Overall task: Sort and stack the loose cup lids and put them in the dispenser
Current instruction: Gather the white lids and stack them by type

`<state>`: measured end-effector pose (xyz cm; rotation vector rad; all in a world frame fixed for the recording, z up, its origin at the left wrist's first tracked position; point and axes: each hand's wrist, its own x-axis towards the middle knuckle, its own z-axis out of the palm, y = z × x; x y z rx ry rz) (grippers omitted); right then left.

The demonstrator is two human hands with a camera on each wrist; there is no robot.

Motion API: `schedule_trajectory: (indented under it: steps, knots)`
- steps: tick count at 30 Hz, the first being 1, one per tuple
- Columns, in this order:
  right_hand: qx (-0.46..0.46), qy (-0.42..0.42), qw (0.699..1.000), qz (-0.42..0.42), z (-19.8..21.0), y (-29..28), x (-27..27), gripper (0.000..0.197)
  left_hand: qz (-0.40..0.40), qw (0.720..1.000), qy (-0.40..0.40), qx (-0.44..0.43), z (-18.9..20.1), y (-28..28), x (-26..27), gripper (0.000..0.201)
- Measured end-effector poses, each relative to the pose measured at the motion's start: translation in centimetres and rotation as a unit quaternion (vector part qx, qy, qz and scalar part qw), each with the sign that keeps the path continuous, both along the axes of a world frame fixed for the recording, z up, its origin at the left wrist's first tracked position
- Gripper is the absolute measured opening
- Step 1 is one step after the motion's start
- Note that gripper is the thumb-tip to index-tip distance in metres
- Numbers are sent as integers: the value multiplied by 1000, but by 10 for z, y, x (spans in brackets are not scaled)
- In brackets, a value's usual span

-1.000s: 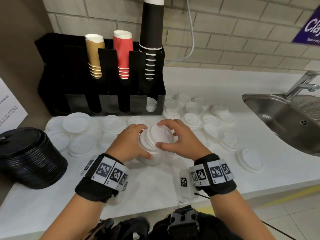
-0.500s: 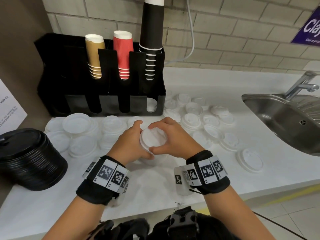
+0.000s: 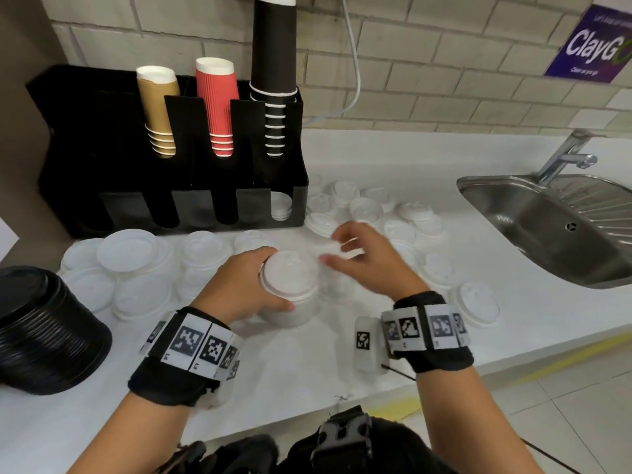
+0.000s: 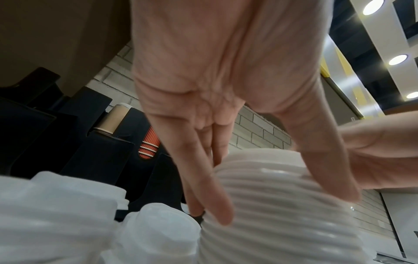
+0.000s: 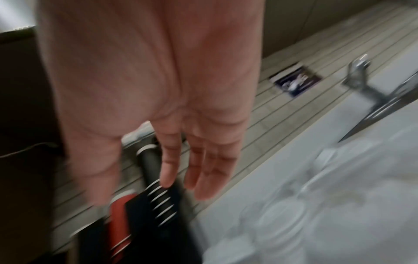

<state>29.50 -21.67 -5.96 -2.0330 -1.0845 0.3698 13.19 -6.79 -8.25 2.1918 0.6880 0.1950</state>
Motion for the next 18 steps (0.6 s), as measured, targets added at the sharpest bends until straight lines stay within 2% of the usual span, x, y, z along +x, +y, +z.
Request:
schedule_trajectory:
  steps: [2,3,5,7,9,12,15,18]
  knots:
    - [-1,-72,989,-127,1,-22,27,26,-2,1000,10,4,0,1,1,72]
    - [-35,-98,977,-187,1,-33,40,31,-2,1000,12,5,0,2,1,73]
    - [-173,-94,938,-286,-1,-56,60,47,-4,1000,13,7,-1,3,2,73]
    - [-307,-38,889,-339,-2,-75,69,60,-4,1000,12,5,-1,4,2,72]
    - [-372,14,857,-356,-4,-89,72,65,-5,1000,12,2,-1,4,2,71]
    - [-408,47,843,-349,-8,-104,72,61,-10,1000,9,-1,-2,5,3,70]
    - [-415,15,839,-352,-11,-111,69,49,-9,1000,8,-2,-2,4,2,71]
    - [-426,-39,836,-343,-9,-115,65,47,-6,1000,14,0,-1,4,2,74]
